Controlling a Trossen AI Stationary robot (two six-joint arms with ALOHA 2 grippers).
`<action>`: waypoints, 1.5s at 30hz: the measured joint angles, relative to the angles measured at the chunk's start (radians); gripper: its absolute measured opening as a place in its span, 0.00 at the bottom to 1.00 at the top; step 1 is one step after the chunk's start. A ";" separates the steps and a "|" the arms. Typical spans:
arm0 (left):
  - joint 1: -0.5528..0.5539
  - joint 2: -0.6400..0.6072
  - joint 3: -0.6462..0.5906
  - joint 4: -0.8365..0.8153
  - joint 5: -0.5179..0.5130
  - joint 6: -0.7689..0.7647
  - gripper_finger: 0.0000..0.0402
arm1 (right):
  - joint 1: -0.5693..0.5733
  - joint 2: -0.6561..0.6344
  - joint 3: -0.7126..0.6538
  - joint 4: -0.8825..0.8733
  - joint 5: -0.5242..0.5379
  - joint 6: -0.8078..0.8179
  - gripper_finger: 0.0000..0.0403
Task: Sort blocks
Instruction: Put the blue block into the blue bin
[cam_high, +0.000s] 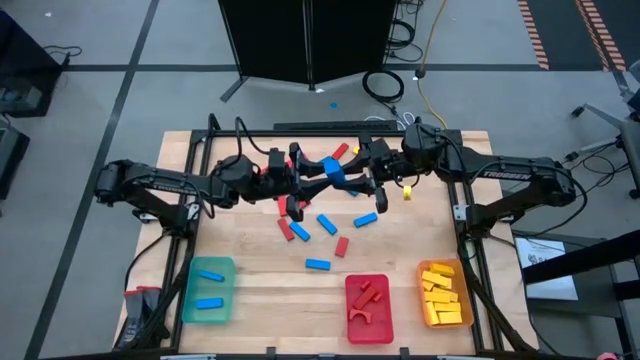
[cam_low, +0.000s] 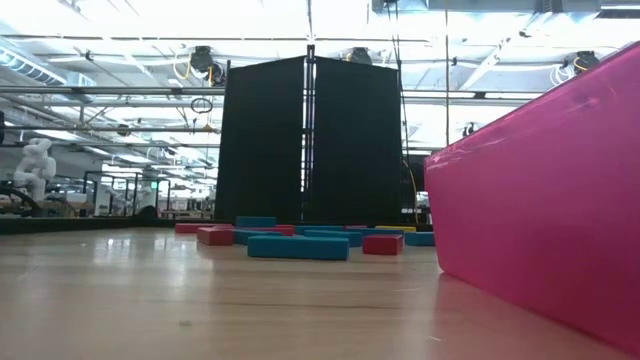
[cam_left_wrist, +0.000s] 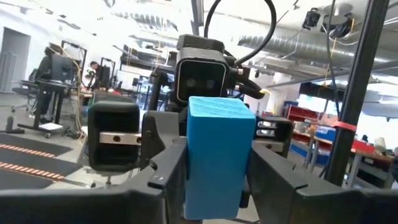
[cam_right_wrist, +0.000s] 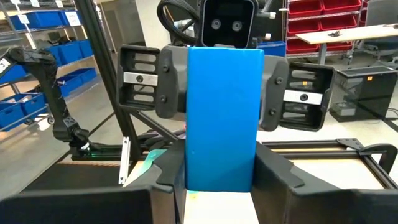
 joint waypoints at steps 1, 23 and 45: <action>0.001 0.000 0.000 0.000 0.000 0.000 0.36 | 0.000 0.000 0.000 0.000 0.000 0.000 0.28; 0.003 -0.001 0.000 -0.004 0.002 0.001 0.33 | 0.000 0.000 0.000 -0.003 -0.004 -0.002 0.28; -0.074 -0.222 0.000 -0.913 0.003 -0.373 0.34 | -0.045 -0.229 0.000 -0.493 0.100 -0.022 0.85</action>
